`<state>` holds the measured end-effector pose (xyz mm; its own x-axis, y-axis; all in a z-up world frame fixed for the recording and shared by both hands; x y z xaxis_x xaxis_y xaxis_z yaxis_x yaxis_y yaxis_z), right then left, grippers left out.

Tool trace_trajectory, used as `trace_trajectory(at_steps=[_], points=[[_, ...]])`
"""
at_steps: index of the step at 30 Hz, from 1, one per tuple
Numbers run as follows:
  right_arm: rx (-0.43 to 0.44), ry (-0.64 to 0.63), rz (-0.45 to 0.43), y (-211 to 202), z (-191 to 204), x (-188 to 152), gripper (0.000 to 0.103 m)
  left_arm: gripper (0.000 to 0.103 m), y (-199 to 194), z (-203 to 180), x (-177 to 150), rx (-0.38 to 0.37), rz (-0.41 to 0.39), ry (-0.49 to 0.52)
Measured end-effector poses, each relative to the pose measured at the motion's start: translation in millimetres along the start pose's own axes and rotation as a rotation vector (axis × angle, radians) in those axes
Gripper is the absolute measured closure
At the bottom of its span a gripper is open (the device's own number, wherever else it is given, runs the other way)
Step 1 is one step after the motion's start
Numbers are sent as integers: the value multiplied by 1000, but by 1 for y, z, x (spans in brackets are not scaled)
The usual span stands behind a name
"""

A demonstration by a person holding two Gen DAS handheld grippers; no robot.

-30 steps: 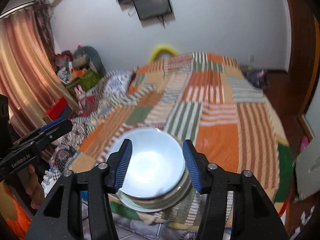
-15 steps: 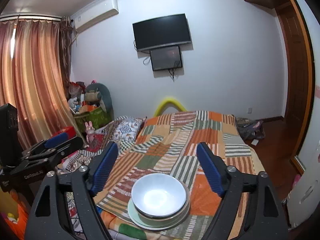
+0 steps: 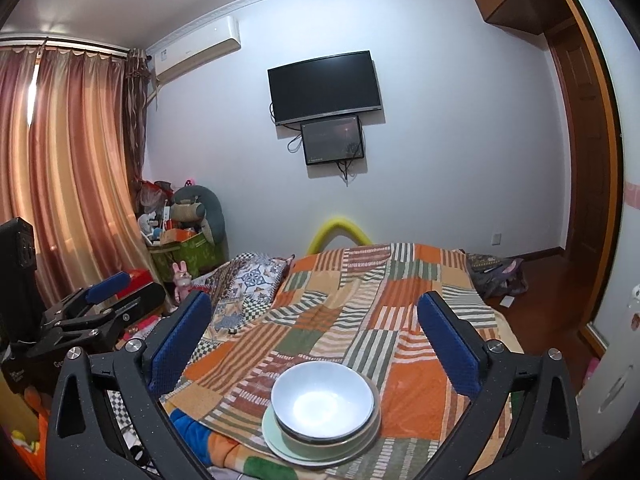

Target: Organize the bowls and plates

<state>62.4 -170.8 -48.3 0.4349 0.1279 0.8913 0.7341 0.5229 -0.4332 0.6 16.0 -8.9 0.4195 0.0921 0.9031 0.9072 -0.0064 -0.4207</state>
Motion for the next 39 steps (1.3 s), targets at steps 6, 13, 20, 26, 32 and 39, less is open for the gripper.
trace_trajectory(at_steps=[6, 13, 20, 26, 32, 39], points=[[2, -1, 0, -2, 2, -2, 0, 1, -3, 0, -1, 1, -3, 6], [1, -8, -4, -6, 3, -3, 0, 1, -3, -1, -1, 0, -5, 6], [3, -11, -5, -7, 3, -4, 0, 1, -2, 0, -1, -2, -1, 5], [7, -8, -7, -8, 4, -2, 0, 1, -2, 0, -1, -2, -1, 6], [5, -12, -7, -8, 4, -2, 0, 0, -2, 0, -3, -1, -4, 11], [6, -8, -3, -6, 4, -3, 0, 0, -1, 1, -5, -4, 1, 12]])
Point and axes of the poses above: each gripper's, at about its wrist camera, not at the fingertips, and y roughly the way its jaws point, z to its left, x to its top, the point moved 4 cm from there along y, roughly the way its jaws point, and after that the axes turned 12 degrees about z, right-handed, at the moved point
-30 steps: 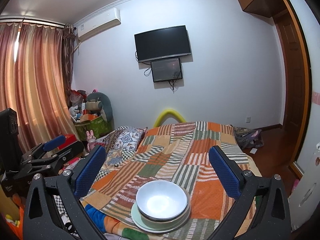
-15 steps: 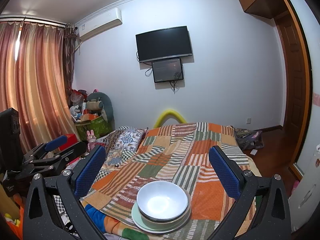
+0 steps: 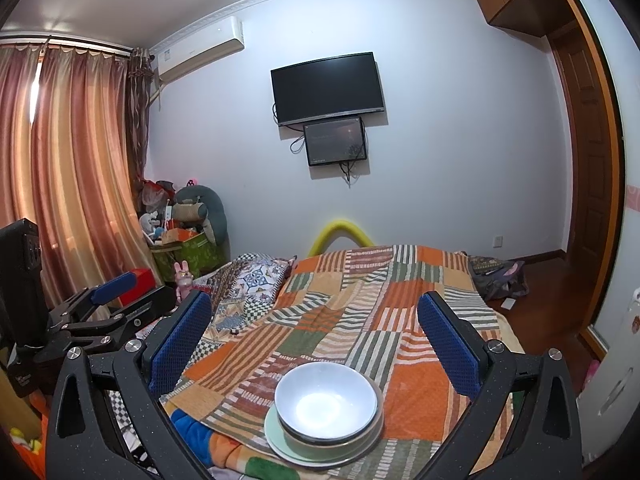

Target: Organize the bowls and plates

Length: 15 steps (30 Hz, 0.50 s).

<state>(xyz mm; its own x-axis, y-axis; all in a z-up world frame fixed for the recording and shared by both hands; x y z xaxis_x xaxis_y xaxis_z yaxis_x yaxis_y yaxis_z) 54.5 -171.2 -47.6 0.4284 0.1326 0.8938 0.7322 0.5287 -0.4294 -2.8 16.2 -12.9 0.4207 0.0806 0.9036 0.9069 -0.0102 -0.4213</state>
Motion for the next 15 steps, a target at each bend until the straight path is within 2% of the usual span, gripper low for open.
trace_trajectory(at_steps=[15], points=[[0, 0, 6, 2, -3, 1, 0, 0, 2, 2, -2, -11, 7, 5]])
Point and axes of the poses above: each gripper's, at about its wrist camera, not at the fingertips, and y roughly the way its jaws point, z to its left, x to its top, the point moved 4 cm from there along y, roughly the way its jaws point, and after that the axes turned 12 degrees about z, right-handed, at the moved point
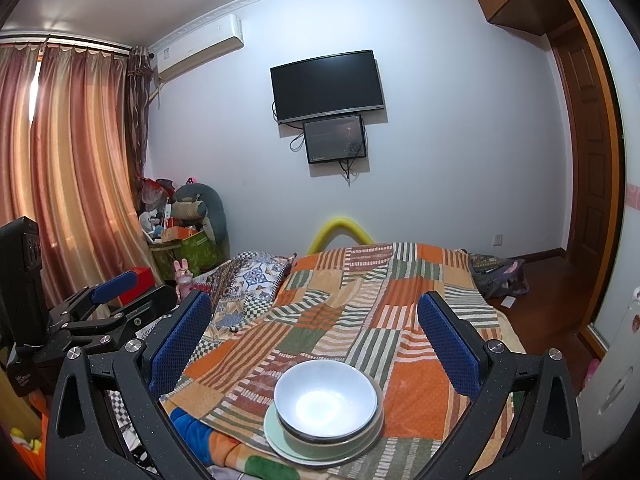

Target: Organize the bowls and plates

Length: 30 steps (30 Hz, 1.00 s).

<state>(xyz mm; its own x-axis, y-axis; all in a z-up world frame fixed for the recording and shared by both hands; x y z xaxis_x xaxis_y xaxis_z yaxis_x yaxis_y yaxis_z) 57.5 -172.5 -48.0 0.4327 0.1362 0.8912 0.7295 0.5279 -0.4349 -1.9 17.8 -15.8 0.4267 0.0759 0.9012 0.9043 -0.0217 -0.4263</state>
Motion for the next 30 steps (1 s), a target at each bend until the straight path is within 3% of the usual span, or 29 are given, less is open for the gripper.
trace_trajectory(at_steps=[21, 30], points=[[-1, 0, -3, -2, 1, -2, 0, 0, 1, 2, 1, -11, -14, 5], [0, 0, -2, -2, 1, -2, 0, 0, 5, 3, 0, -35, 14, 5]])
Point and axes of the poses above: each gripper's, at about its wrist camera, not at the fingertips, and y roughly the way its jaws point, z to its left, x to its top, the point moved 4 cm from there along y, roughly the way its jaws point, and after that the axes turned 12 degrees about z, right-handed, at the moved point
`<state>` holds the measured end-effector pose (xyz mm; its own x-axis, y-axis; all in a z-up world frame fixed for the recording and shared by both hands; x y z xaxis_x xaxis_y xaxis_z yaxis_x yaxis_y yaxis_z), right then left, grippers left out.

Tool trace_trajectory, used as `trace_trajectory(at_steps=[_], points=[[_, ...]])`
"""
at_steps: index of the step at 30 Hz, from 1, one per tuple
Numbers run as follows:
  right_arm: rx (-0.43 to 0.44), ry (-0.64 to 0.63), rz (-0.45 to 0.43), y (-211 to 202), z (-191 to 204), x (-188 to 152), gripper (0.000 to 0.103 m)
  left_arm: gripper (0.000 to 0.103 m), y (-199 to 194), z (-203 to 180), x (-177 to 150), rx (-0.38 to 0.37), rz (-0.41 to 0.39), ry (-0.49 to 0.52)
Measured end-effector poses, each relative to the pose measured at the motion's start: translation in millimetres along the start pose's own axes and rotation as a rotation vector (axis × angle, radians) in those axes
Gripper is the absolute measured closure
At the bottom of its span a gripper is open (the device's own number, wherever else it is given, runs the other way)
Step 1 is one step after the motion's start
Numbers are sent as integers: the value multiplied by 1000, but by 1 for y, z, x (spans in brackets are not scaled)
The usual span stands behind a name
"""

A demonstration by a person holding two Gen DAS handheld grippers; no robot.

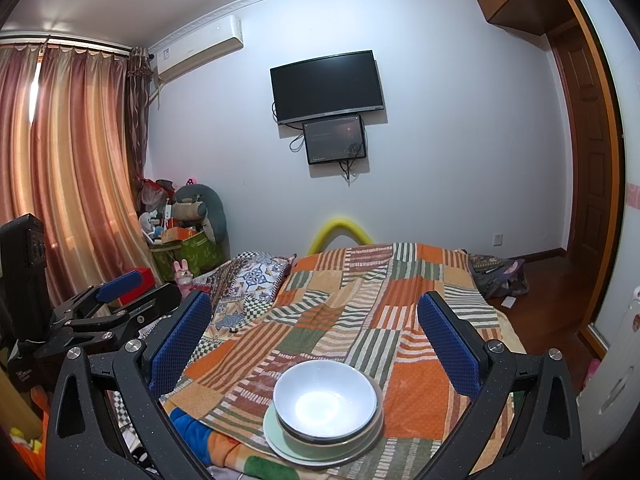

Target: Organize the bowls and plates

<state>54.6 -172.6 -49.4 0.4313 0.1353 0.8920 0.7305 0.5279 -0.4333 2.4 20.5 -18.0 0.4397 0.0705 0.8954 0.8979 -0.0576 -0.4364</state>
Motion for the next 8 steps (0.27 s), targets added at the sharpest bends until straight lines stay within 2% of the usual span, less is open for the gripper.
trace_trajectory(at_steps=[8], points=[[2, -2, 10, 1, 1, 0, 0, 0, 2, -2, 0, -3, 6, 3]])
Point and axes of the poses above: each gripper's, at about its wrist camera, not at the fingertips, and y roughly the way its jaws point, z to its left, x to its top, the point moved 4 cm from there along y, roughly the way its jaws point, and after that the axes turned 12 degrees about z, right-handed, at the moved point
